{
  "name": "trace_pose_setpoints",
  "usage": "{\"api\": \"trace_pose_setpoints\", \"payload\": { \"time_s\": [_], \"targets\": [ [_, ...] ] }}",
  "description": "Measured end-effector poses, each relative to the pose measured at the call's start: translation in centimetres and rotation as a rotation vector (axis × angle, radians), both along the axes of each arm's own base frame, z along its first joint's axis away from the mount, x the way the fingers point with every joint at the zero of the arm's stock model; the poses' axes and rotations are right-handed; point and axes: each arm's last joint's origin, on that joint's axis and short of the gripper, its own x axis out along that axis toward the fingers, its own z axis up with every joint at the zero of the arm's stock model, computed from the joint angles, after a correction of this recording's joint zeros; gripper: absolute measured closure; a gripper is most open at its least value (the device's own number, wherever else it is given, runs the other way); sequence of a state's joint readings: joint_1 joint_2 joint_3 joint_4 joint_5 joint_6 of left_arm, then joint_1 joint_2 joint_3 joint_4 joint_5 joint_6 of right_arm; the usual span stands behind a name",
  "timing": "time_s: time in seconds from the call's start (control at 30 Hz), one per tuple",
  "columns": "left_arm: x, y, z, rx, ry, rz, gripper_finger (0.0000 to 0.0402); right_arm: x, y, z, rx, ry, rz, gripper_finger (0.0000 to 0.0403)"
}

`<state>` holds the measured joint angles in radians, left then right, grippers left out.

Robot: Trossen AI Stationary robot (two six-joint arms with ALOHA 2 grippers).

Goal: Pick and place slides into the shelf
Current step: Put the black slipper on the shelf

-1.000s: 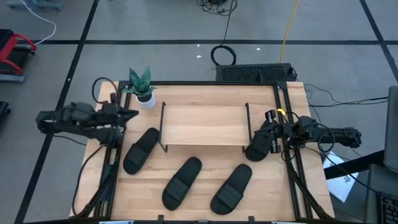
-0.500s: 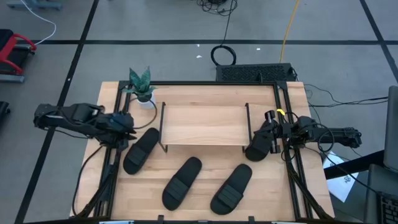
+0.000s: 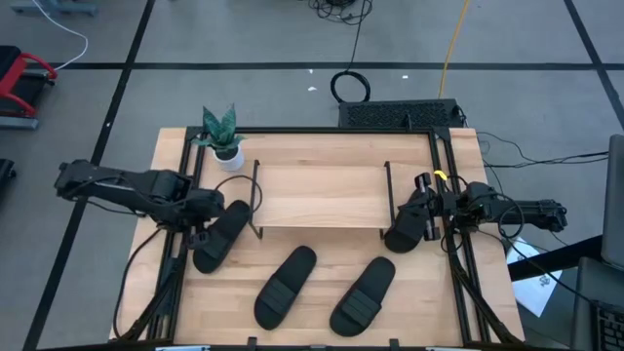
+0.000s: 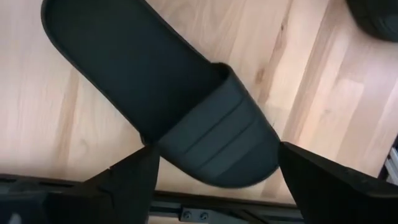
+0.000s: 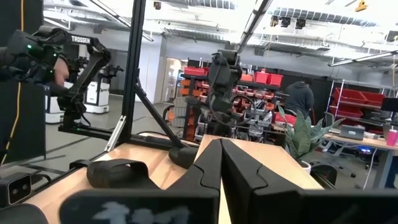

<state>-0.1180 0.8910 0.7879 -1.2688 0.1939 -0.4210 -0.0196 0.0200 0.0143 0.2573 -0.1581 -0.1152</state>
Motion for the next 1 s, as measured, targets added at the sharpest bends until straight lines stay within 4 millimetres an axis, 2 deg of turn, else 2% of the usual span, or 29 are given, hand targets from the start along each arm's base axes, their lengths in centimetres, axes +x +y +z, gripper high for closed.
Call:
{"api": "trace_pose_setpoints", "payload": {
  "time_s": [0.17, 0.33, 0.47, 0.6, 0.77, 0.87, 1.0],
  "targets": [
    [0.5, -0.2, 0.1, -0.006, -0.056, -0.014, 0.0076, 0.0, 0.0, 0.0, -0.003, -0.001, -0.001, 0.0403],
    [0.0, -0.7, 0.6, -0.03, -0.117, -0.055, 0.0076, 0.0, 0.0, 0.0, -0.004, -0.001, -0.001, 0.0403],
    [-0.2, -1.8, 1.4, -0.13, -0.21, -0.065, 0.008, 0.0, 0.0, 0.0, 0.005, 0.001, 0.003, 0.0403],
    [-1.1, -2.9, 2.8, -0.2, -0.355, -0.069, 0.0113, 0.0, 0.0, 0.0, 0.025, 0.004, 0.008, 0.0403],
    [-2.1, -4.1, 3.8, -0.184, -0.494, -0.001, 0.0169, 0.0, 0.0, 0.0, 0.042, 0.006, 0.012, 0.0403],
    [-2.6, -5.0, 3.6, -0.133, -0.518, -0.049, 0.019, 0.0, 0.0, 0.0, 0.048, 0.007, 0.014, 0.0403],
    [-3.1, -6.3, 2.1, -0.041, -0.555, -0.08, 0.0209, 0.0, 0.0, 0.0, 0.047, 0.007, 0.014, 0.0403]
  ]
}}
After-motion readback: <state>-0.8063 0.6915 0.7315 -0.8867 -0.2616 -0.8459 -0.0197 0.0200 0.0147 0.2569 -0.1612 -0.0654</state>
